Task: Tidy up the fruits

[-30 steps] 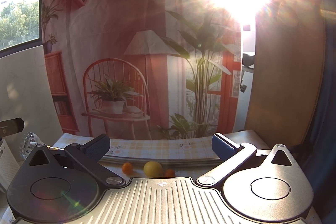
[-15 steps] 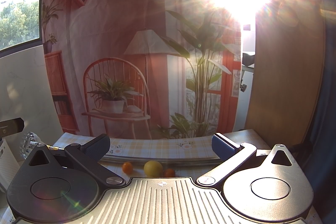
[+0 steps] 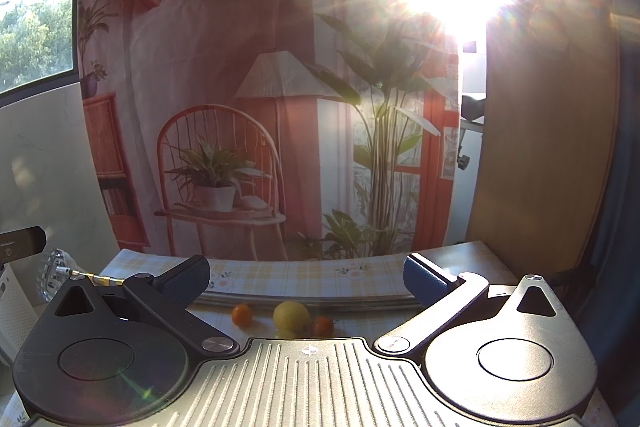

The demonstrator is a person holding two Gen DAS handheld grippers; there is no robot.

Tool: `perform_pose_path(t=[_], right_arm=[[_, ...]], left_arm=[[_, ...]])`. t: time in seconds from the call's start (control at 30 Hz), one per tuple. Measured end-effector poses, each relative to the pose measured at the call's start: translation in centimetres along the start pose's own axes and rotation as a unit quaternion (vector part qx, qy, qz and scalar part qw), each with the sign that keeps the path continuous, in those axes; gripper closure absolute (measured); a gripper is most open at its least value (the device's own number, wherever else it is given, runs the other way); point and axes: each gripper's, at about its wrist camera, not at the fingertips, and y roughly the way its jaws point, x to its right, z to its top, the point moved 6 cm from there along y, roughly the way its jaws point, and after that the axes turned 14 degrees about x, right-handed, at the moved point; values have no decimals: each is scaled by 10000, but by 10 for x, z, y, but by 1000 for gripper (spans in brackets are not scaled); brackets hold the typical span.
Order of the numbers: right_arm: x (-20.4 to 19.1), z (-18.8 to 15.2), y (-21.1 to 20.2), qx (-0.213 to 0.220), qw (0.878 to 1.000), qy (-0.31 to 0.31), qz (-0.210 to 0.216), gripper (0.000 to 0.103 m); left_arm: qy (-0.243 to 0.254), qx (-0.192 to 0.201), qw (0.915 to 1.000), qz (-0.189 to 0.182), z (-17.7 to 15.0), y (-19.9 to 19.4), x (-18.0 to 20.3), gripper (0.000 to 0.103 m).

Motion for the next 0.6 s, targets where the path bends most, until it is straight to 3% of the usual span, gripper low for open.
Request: perform_pose_path(t=[0.2,0.43,0.6], right_arm=[[3,-14,9,-120,9999,28,-43,0],[6,-35,25,-332,9994,78,57,0],[6,-56,41,-583,9979,160,216,0]], left_arm=[[-203,-365,9991,-38,-11,13,-1,0],[-277,-450,9986,90,-33,33,-11,0],[-400,-929,9948,143,-61,50,-20,0]])
